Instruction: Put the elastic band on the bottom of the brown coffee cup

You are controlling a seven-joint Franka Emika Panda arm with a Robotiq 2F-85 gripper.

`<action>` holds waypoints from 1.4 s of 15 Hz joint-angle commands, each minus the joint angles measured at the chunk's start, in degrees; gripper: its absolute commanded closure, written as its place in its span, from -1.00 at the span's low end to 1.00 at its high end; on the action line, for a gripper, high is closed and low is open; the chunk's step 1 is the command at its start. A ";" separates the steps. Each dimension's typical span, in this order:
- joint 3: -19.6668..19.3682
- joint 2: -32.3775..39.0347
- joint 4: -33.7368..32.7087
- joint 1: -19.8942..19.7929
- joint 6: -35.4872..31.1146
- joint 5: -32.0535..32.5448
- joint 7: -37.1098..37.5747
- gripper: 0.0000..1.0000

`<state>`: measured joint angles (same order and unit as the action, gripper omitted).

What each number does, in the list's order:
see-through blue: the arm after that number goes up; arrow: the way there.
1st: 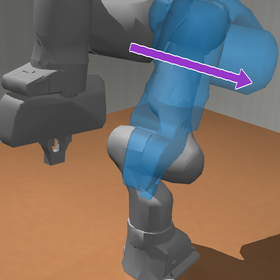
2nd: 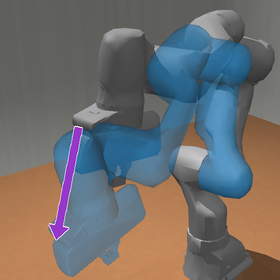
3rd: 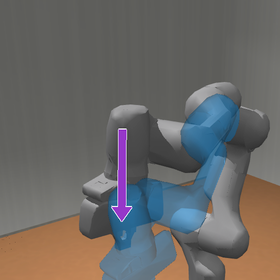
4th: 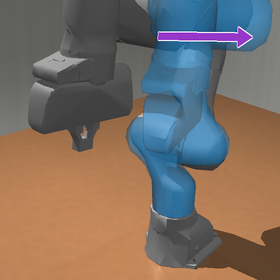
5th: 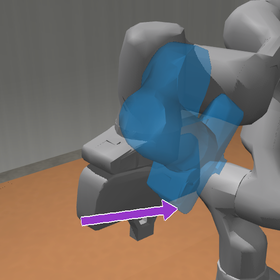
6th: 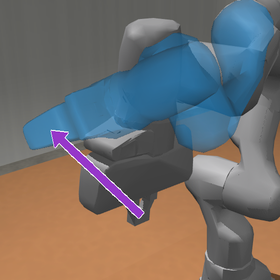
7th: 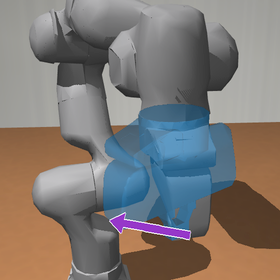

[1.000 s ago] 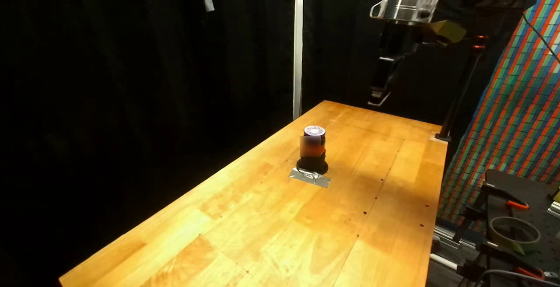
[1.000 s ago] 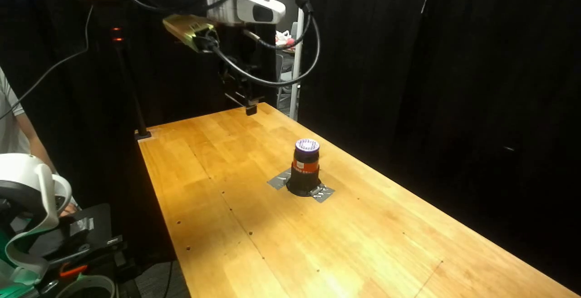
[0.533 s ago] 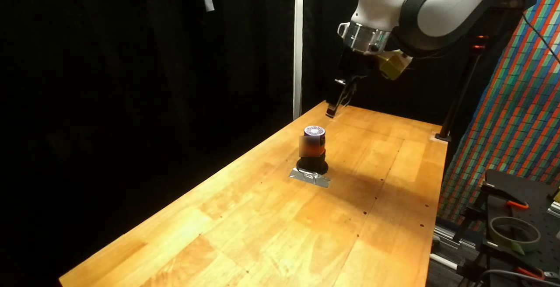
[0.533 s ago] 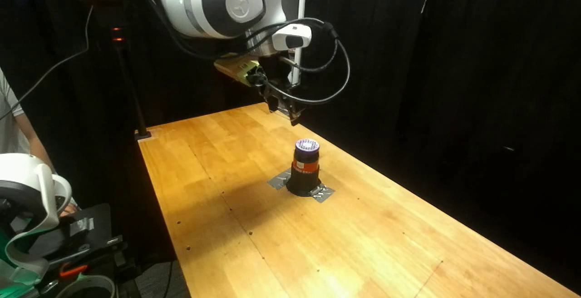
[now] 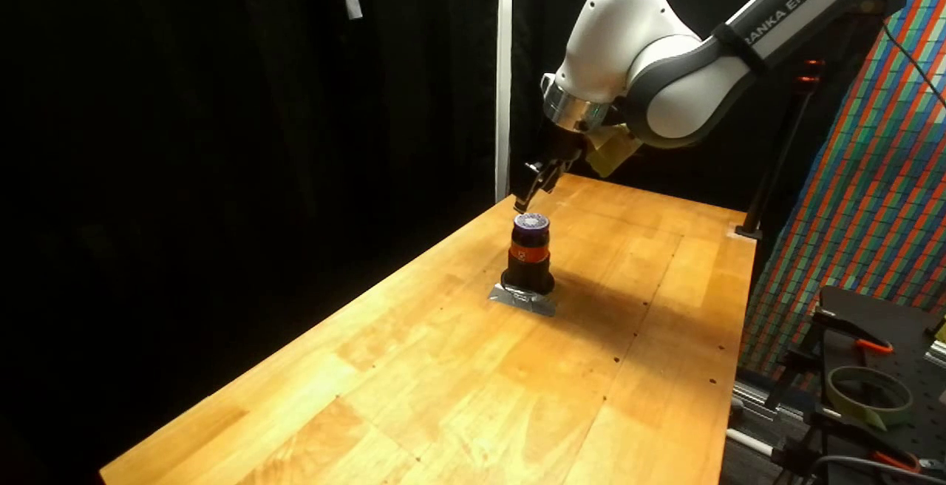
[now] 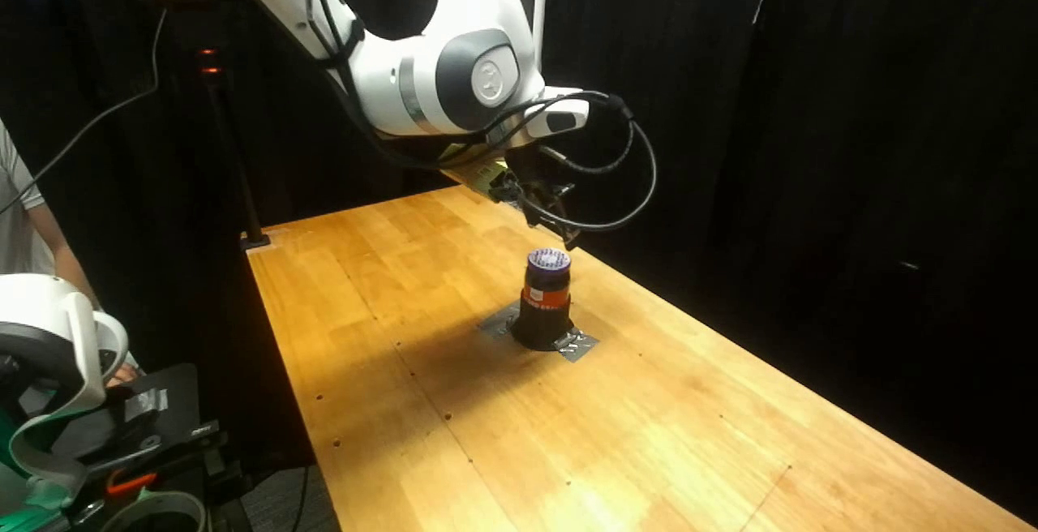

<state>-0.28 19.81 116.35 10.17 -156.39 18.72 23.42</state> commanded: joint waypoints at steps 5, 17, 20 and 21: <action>-3.61 8.76 -8.00 2.87 -1.77 -2.39 0.54 -1.00; 0.12 10.69 -10.15 -0.57 8.12 -12.59 -7.48 -1.00; 1.59 8.56 -9.58 -1.92 13.04 -15.70 -10.51 -1.00; 1.59 7.83 -9.28 -2.14 13.79 -16.15 -10.78 -1.00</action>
<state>-0.17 30.35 106.12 9.53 -146.64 5.22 15.61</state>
